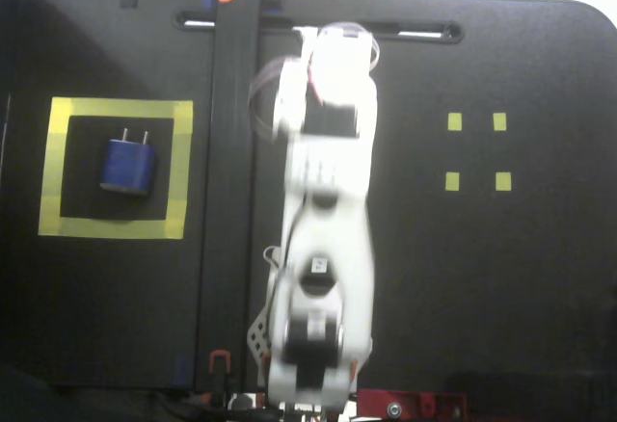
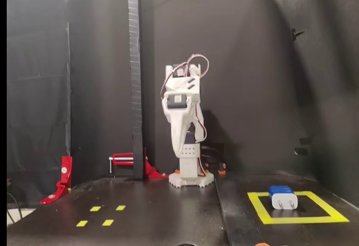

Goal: Grasp the block and place it in the designated area.

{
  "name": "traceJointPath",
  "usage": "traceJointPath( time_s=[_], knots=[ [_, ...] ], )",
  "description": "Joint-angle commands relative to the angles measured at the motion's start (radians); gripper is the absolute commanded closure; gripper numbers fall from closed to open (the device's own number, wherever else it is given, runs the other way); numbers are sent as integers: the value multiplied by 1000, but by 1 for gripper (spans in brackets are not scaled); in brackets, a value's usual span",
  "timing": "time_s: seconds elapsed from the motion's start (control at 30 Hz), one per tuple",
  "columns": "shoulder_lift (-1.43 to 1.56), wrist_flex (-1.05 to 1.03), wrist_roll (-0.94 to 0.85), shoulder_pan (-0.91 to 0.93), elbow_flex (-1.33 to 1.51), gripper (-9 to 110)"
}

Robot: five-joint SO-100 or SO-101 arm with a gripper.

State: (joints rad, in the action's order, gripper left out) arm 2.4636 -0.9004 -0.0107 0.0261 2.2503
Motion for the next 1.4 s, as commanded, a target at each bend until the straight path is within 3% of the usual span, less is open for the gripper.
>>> traceJointPath(
  time_s=[0.0,0.33,0.67,1.37],
  knots=[
    [135,92,-8,-3,81,101],
    [618,434,-9,-5,581,101],
    [839,466,-26,-21,851,101],
    [841,130,-26,-32,890,101]
  ],
)
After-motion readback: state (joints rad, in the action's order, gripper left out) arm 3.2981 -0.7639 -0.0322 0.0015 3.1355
